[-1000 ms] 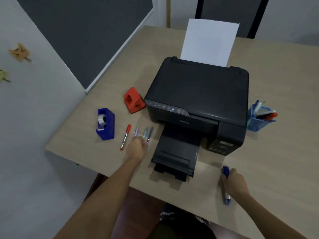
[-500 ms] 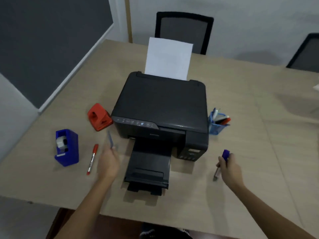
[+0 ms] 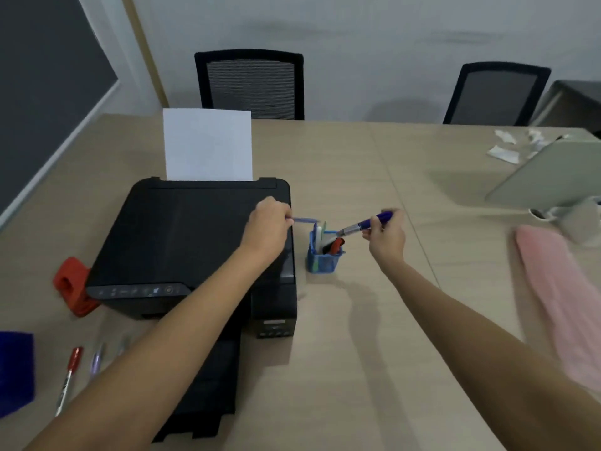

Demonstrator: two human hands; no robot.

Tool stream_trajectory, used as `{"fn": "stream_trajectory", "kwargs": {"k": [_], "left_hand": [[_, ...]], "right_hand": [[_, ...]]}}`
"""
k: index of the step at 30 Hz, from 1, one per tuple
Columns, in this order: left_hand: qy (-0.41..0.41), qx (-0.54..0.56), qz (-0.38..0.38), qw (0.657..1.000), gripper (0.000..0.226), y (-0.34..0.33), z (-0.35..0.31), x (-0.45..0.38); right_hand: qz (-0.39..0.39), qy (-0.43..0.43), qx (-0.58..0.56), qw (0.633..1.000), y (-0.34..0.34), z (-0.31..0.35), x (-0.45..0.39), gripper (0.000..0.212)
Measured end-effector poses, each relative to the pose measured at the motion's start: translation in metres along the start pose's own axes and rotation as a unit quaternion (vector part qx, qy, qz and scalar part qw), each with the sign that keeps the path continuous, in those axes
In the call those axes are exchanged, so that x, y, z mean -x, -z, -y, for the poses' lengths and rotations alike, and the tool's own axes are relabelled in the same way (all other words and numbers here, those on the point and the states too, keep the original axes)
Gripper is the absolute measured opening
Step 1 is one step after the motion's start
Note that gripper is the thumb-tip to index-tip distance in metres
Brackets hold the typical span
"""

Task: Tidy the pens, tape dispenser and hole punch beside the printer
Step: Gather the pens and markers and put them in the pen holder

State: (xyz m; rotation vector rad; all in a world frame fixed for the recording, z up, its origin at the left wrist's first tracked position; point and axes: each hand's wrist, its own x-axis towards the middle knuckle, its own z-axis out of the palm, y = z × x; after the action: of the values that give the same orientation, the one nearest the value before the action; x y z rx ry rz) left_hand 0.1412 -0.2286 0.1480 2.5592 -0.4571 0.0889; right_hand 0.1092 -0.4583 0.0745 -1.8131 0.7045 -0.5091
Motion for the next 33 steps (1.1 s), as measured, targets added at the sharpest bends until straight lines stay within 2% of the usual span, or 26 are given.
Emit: {"fn": "stream_trajectory", "kwargs": {"k": [3, 6, 9, 12, 14, 18, 21, 24, 27, 29, 33], "left_hand": [[0.018, -0.114, 0.111, 0.987, 0.025, -0.038, -0.027, -0.036], [0.026, -0.164, 0.189, 0.968, 0.021, -0.073, -0.039, -0.058], [0.032, -0.196, 0.212, 0.957, 0.023, -0.104, -0.039, -0.069], [0.04, -0.211, 0.226, 0.95, 0.024, -0.123, -0.039, -0.072], [0.033, -0.206, 0.228, 0.951, 0.021, -0.13, -0.039, -0.072], [0.059, -0.117, 0.243, 0.961, 0.017, -0.122, -0.037, -0.074], [0.077, -0.051, 0.219, 0.971, 0.009, -0.098, -0.032, -0.074], [0.076, 0.045, 0.147, 0.985, 0.036, -0.053, -0.022, -0.071], [0.079, 0.142, 0.093, 0.982, 0.038, 0.016, -0.005, -0.055], [0.088, 0.163, 0.069, 0.98, 0.034, 0.067, 0.024, -0.03], [0.14, 0.121, 0.026, 0.982, 0.024, 0.149, 0.126, 0.044]], "right_hand": [[0.046, 0.024, 0.032, 0.998, -0.009, 0.001, -0.021, 0.013], [0.09, 0.059, 0.072, 0.992, -0.017, -0.001, -0.041, 0.011], [0.166, 0.127, 0.142, 0.968, -0.027, -0.005, -0.056, 0.011], [0.255, 0.191, 0.223, 0.921, -0.037, -0.014, -0.063, 0.01], [0.281, 0.2, 0.263, 0.901, -0.042, -0.024, -0.067, 0.012], [0.29, 0.183, 0.3, 0.89, -0.045, -0.036, -0.072, 0.027], [0.251, 0.185, 0.269, 0.912, -0.04, -0.027, -0.071, 0.03], [0.179, 0.22, 0.221, 0.933, -0.039, 0.009, -0.07, 0.029], [0.127, 0.259, 0.173, 0.942, -0.046, 0.062, -0.059, 0.027], [0.125, 0.282, 0.142, 0.941, -0.066, 0.094, -0.035, 0.025], [0.169, 0.312, 0.097, 0.93, -0.132, 0.146, 0.042, 0.021]]}}
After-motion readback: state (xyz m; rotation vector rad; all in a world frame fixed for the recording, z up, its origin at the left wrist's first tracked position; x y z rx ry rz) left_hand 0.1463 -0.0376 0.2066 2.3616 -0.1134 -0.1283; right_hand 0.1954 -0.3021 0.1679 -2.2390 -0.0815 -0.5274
